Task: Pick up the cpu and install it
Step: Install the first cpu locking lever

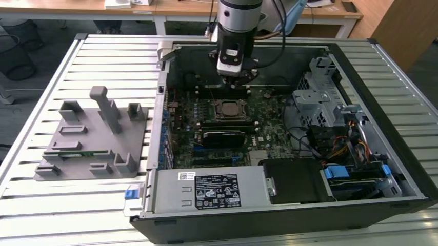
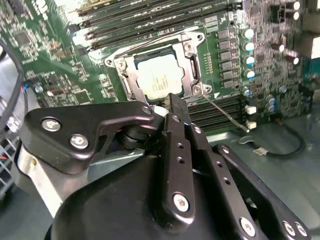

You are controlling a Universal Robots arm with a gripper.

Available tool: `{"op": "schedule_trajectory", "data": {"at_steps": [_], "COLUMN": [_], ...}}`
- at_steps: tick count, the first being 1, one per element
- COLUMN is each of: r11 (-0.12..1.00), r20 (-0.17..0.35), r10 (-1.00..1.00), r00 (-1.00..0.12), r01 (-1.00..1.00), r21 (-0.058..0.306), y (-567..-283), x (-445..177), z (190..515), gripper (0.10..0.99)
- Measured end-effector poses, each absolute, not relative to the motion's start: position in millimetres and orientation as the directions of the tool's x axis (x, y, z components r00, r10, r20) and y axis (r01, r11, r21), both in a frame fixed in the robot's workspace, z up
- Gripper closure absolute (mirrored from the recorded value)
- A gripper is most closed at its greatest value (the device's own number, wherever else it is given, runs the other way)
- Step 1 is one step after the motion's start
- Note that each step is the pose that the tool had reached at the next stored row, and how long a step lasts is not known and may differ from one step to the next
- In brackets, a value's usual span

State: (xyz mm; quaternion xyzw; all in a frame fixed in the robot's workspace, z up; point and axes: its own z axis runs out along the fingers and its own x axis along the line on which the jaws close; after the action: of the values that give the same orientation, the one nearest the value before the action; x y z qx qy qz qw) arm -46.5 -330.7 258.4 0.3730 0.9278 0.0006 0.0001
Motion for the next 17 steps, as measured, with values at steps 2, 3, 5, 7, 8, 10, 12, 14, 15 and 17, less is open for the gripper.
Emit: {"op": "schedule_trajectory", "data": {"at_steps": [2,3,5,7,8,10,12,14,15,17], "r11": [0.746,0.757,0.778,0.791,0.796,0.808,0.827,0.847,0.856,0.874], "r20": [0.0,0.0,0.0,0.004,0.007,0.011,0.012,0.012,0.012,0.012], "r10": [0.666,0.654,0.629,0.612,0.604,0.588,0.562,0.532,0.516,0.485], "r00": [-0.746,-0.757,-0.778,-0.791,-0.797,-0.809,-0.827,-0.847,-0.856,-0.875], "r01": [0.666,0.654,0.629,0.612,0.604,0.588,0.562,0.532,0.516,0.485], "r21": [0.001,0.002,0.004,0.011,0.015,0.023,0.024,0.024,0.024,0.024], "y": [-330.7,-330.7,-330.7,-330.7,-330.7,-330.7,-330.6,-330.7,-330.7,-330.7], "x": [-46.5,-46.5,-46.6,-46.5,-46.6,-46.6,-46.6,-46.6,-46.6,-46.6], "z": [258.4,258.4,258.3,258.2,258.3,258.3,258.3,258.2,258.2,258.0], "gripper": [0.98,0.98,0.98,0.98,0.98,0.98,0.98,0.98,0.98,0.98]}}
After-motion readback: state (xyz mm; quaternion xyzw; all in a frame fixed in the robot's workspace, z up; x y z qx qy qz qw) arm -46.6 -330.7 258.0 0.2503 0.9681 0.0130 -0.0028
